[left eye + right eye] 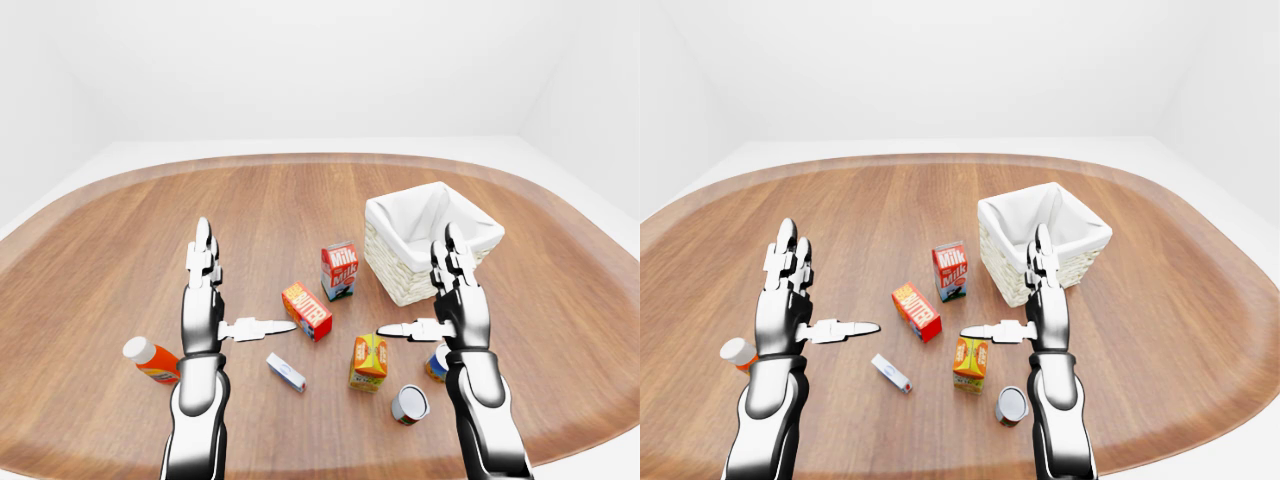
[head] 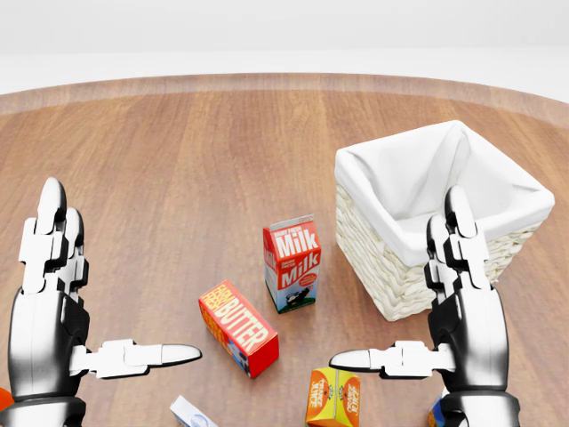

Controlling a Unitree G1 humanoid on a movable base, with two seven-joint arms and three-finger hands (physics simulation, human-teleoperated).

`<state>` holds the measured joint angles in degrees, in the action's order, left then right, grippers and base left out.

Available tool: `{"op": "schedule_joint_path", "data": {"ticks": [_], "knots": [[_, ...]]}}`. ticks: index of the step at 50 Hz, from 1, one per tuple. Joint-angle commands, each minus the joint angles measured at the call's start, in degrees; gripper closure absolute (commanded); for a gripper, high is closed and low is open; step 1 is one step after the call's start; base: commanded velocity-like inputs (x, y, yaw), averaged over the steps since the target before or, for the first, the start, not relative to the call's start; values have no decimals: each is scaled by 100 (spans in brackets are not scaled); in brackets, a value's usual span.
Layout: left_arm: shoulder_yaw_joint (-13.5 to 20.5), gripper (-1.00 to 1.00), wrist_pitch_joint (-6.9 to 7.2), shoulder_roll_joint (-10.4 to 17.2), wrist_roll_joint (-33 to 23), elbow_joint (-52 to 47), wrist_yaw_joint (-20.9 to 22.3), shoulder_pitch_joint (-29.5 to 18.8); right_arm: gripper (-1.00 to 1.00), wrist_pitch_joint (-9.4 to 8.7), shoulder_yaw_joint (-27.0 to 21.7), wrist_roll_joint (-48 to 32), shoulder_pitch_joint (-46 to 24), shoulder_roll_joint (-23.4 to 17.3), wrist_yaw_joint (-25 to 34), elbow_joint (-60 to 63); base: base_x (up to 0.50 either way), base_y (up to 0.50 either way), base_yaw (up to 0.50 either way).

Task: Pick up the alphabet soup and the tomato sauce, and put them in the basket.

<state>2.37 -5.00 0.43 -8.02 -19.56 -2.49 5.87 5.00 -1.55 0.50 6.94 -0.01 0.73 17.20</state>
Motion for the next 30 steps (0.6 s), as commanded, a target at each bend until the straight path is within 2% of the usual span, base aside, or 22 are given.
{"op": "schedule_joint_path", "data": {"ticks": [1, 12, 22, 30], "knots": [[-2, -100, 0, 1, 2, -12, 8, 3, -100, 0, -1, 22, 7, 1, 15, 7, 0, 0, 0], [-9, -100, 0, 2, -139, 85, -59, -34, -100, 0, 9, -107, 17, -1, -18, -63, 0, 0, 0], [1, -100, 0, 20, -165, 147, -51, -30, -100, 0, 236, -193, 259, 33, -25, 7, 0, 0, 0], [-14, -100, 0, 17, -198, 203, -44, -28, -100, 0, -178, -262, 281, -88, 108, 420, 0, 0, 0]]}}
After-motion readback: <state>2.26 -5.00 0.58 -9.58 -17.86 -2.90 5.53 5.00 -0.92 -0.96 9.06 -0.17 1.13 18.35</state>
